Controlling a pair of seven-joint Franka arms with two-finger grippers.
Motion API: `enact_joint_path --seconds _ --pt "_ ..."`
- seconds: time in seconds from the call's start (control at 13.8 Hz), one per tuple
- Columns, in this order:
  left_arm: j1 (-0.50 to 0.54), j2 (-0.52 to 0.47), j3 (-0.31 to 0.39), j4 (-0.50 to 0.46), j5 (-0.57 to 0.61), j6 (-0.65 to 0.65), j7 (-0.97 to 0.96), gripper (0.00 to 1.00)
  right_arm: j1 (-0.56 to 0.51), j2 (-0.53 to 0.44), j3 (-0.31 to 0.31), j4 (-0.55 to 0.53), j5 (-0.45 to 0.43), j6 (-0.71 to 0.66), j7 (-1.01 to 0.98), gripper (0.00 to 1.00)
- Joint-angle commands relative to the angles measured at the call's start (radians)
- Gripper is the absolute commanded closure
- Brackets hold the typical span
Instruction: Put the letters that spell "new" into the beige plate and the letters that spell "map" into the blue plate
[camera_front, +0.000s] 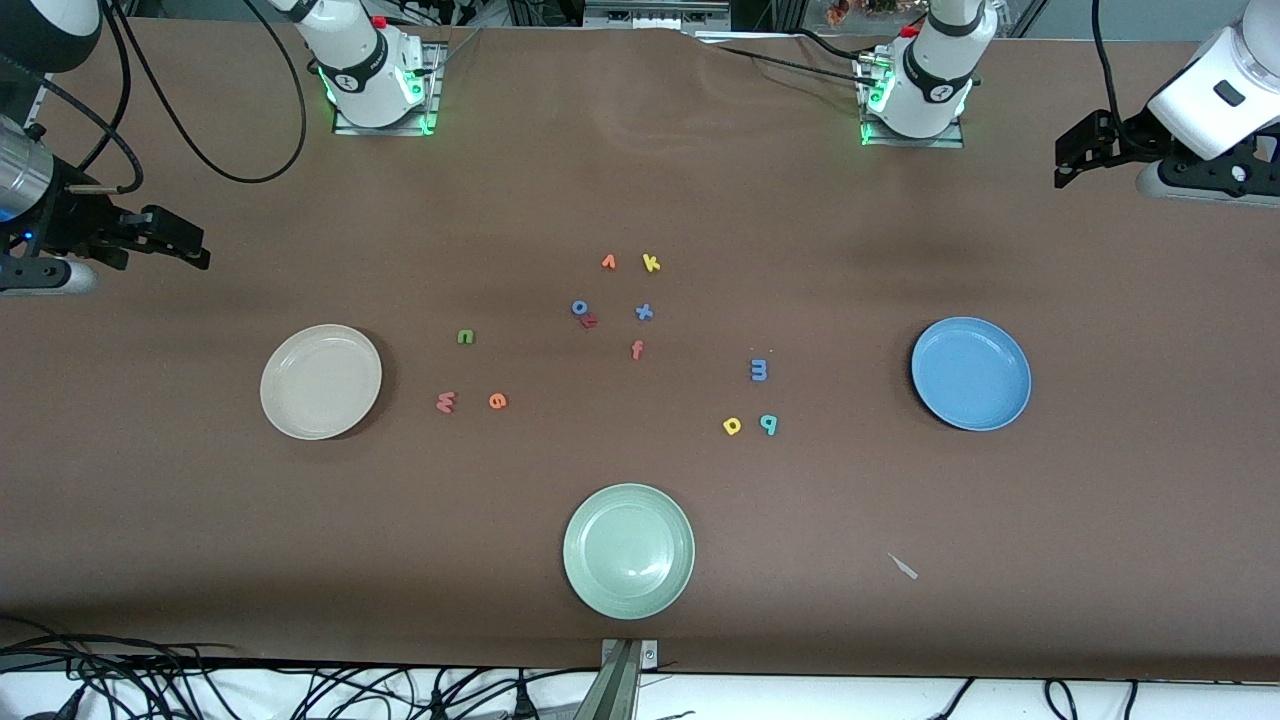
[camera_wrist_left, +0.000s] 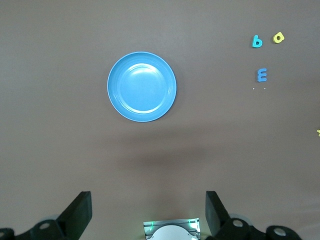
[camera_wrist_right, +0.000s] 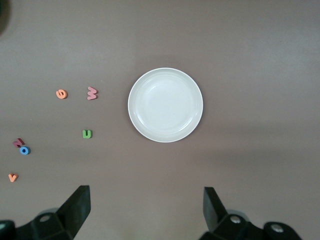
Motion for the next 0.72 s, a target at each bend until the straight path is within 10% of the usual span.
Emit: enact_joint_path --seconds 0.0,0.65 --pt "-0.002 0.011 -0.005 0.033 0.000 -0.031 -0.009 0.00 -0.008 -0.013 0.005 -0.015 0.006 0.006 0.003 0.00" --pt "0.005 0.015 -0.026 0.047 0.002 -0.034 -0.008 0.00 -0.008 -0.013 0.005 -0.015 0.006 0.006 0.003 0.00"
